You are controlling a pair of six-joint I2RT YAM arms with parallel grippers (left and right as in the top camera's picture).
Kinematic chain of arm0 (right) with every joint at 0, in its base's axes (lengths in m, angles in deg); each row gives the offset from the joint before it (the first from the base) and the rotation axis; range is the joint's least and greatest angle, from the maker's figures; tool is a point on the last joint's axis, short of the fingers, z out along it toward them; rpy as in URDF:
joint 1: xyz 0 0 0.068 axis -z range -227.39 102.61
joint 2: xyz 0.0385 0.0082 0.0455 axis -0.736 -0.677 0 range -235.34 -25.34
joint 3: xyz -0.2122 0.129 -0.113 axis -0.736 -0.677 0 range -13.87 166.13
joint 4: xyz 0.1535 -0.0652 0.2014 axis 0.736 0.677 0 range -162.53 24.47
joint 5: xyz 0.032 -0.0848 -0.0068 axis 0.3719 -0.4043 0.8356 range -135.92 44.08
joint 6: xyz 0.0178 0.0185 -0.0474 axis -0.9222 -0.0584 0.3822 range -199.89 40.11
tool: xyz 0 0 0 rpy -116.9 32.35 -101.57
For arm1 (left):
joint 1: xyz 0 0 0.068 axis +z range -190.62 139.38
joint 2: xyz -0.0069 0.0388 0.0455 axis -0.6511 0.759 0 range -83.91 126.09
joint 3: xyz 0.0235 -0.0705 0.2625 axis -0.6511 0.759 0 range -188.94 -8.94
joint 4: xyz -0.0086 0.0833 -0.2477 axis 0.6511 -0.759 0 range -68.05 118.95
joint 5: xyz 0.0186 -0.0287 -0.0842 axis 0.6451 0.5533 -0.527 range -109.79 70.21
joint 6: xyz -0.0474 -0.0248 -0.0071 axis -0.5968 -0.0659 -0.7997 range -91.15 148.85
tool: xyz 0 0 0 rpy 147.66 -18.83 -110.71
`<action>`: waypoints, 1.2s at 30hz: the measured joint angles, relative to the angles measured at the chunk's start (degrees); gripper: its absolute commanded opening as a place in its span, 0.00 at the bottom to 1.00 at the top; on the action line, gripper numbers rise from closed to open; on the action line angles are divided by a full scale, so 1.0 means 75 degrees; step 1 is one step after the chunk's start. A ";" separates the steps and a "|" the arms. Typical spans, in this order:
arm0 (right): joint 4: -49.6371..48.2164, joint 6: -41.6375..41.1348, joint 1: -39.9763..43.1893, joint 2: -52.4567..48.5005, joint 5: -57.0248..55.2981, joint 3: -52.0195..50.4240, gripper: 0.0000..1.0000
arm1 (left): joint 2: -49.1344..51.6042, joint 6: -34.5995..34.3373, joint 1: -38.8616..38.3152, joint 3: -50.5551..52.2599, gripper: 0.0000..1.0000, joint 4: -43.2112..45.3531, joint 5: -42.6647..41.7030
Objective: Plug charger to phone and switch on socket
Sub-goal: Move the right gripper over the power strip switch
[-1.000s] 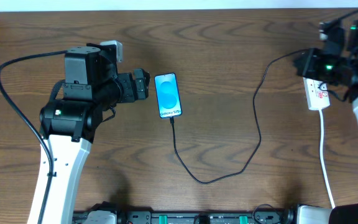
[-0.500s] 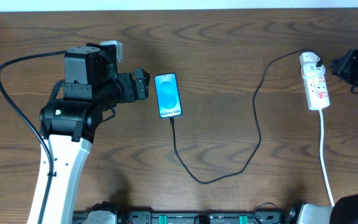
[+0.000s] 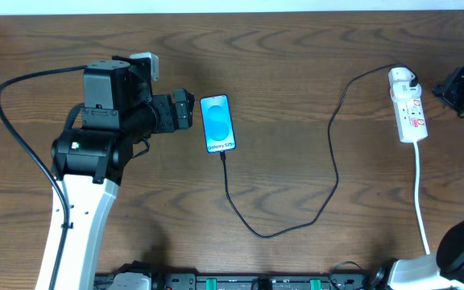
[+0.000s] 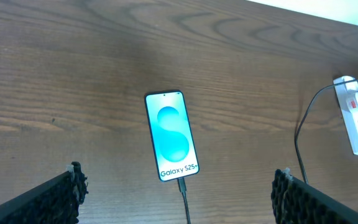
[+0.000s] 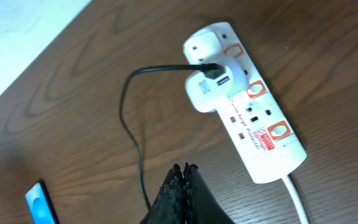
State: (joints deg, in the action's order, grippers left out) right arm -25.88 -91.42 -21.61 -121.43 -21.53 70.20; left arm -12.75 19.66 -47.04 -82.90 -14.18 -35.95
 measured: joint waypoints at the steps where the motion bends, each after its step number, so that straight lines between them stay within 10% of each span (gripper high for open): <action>1: -0.0029 0.0000 0.0023 -0.0085 0.0003 0.0000 0.01 | 0.0000 0.0000 0.0000 0.0000 0.96 0.0000 0.0000; 36: -0.1408 -0.0402 0.0507 -0.1807 0.0350 0.0000 0.01 | 0.0000 0.0000 0.0000 0.0000 0.96 -0.0003 0.0003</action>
State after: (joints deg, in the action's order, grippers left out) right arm -36.43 -94.44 -17.81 -134.98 -18.91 70.20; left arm -12.75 19.66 -47.04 -82.90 -14.20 -35.93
